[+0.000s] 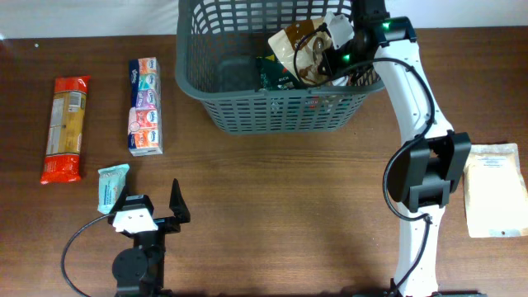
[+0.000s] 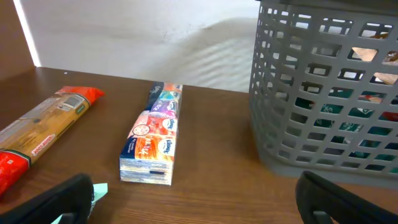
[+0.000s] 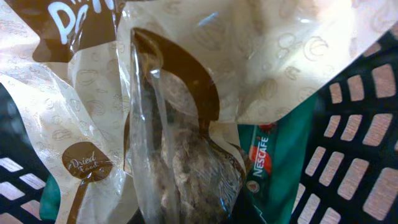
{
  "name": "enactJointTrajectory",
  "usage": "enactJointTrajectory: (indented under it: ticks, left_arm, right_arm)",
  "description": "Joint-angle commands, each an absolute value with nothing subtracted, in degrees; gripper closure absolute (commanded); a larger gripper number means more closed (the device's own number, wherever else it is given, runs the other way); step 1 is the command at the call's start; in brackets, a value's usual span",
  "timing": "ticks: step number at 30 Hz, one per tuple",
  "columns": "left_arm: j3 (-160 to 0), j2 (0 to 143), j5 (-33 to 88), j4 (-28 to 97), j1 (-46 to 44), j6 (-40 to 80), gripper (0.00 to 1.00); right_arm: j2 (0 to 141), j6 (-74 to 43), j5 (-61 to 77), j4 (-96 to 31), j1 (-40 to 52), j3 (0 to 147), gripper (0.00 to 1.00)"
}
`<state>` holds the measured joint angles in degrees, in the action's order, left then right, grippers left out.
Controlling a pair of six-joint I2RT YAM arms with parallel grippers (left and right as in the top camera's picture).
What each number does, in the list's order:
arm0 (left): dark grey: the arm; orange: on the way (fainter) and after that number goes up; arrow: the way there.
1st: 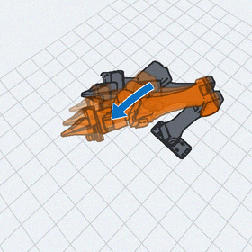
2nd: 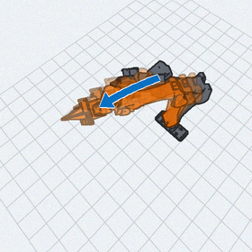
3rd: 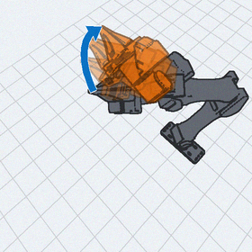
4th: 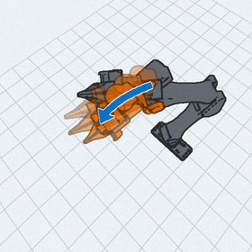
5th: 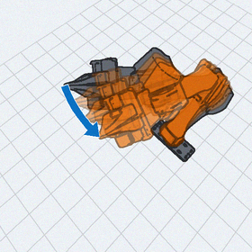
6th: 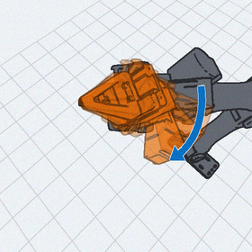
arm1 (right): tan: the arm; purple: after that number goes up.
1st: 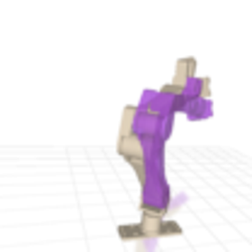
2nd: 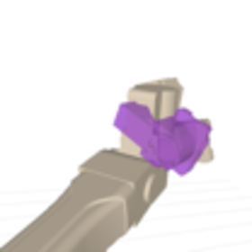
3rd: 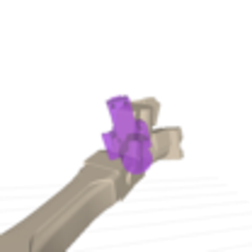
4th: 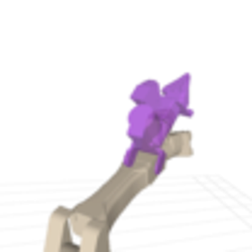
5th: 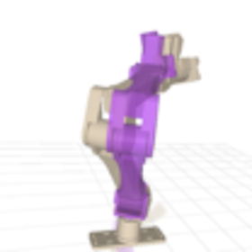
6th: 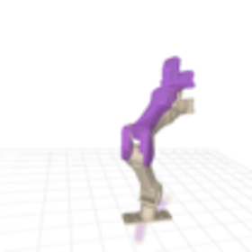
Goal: Pack container
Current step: 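Release the pouch into the basket with the right gripper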
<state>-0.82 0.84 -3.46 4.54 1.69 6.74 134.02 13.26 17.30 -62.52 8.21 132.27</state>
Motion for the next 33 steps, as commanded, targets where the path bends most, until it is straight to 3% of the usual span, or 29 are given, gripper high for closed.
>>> enactJointTrajectory:
  ticks: [1, 19, 20, 21, 22, 23, 27, 33]
  left_arm:
    - [-0.51, 0.36, -3.75, 4.47, 2.04, 6.83, 0.01]
    - [-0.51, 0.36, -3.9, 4.43, 2.04, 6.83, 0.01]
    - [-0.51, 0.36, -3.9, 4.43, 2.04, 6.83, 0.01]
    - [-0.51, 0.36, -3.9, 4.43, 2.04, 6.83, 0.01]
    - [-0.51, 0.36, -3.9, 4.43, 2.04, 6.83, 0.01]
    - [-0.51, 0.36, -3.9, 4.43, 2.04, 6.83, 0.01]
    - [-0.51, 0.36, -3.9, 4.43, 2.04, 6.83, 0.01]
    - [-0.51, 0.36, -3.9, 4.43, 2.04, 6.83, 0.01]
  right_arm:
    - [133.58, 12.78, 16.84, -62.33, 8.36, 131.68, 0.97]
    - [134.89, 12.78, 16.84, -62.78, 8.36, 131.68, 0.96]
    - [134.89, 12.78, 16.86, -62.74, 8.36, 131.68, 0.93]
    - [134.89, 12.78, 16.84, -62.74, 8.36, 131.68, 0.81]
    - [134.89, 12.78, 16.84, -62.74, 8.36, 131.68, 0.53]
    - [134.89, 12.78, 16.84, -62.76, 8.34, 131.68, 0.32]
    - [134.89, 12.78, 16.86, -62.76, 8.36, 131.68, 0.18]
    - [134.85, 12.78, 16.86, -62.52, 8.34, 131.94, 0.1]
